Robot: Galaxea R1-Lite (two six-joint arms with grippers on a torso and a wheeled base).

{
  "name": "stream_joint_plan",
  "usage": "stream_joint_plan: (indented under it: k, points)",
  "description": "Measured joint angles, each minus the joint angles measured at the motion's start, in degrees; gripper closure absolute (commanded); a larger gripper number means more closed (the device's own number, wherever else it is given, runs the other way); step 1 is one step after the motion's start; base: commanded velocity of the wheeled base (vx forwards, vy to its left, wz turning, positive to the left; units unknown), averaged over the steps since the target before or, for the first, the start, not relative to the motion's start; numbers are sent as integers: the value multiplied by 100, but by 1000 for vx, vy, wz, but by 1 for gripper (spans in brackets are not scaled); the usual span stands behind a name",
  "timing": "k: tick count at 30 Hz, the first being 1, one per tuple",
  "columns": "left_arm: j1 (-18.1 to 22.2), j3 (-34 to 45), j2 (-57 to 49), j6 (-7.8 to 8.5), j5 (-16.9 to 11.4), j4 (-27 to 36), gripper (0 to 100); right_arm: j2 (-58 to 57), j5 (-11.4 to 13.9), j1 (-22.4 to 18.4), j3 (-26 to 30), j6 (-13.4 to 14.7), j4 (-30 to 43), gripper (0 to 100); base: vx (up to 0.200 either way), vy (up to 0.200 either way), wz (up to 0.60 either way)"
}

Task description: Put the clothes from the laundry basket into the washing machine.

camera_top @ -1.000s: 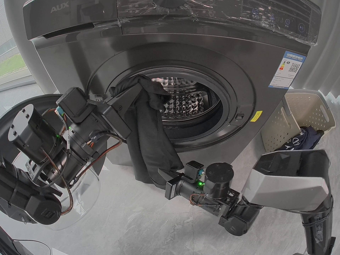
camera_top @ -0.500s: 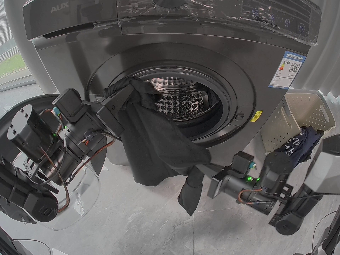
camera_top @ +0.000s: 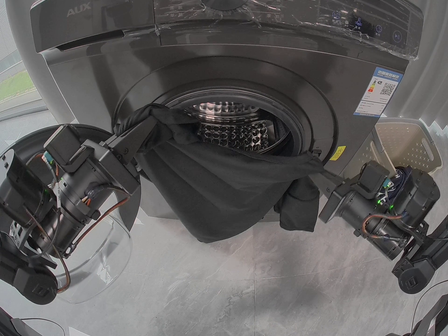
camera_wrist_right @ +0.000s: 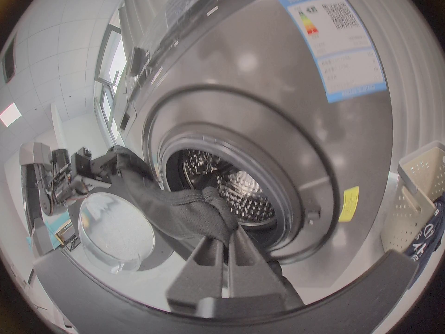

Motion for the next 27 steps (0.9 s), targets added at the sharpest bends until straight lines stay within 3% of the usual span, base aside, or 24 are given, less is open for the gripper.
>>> stream_joint_plan:
  k: [16, 25, 26, 27]
  points:
    - [-196, 641, -286, 30, -61, -5, 100, -775, -5, 6, -660, -27, 0, 100, 0, 0, 0]
    - [-747, 1428, 52, 27, -277, -2, 100, -846, -2, 85, -773, -13, 2, 100, 0, 0, 0]
    - [-802, 1454, 168, 27, -285, -2, 0, -848, -2, 95, -773, -11, 5, 100, 0, 0, 0]
    - [-846, 1469, 271, 28, -296, -5, 0, -848, 0, 102, -773, -7, 5, 100, 0, 0, 0]
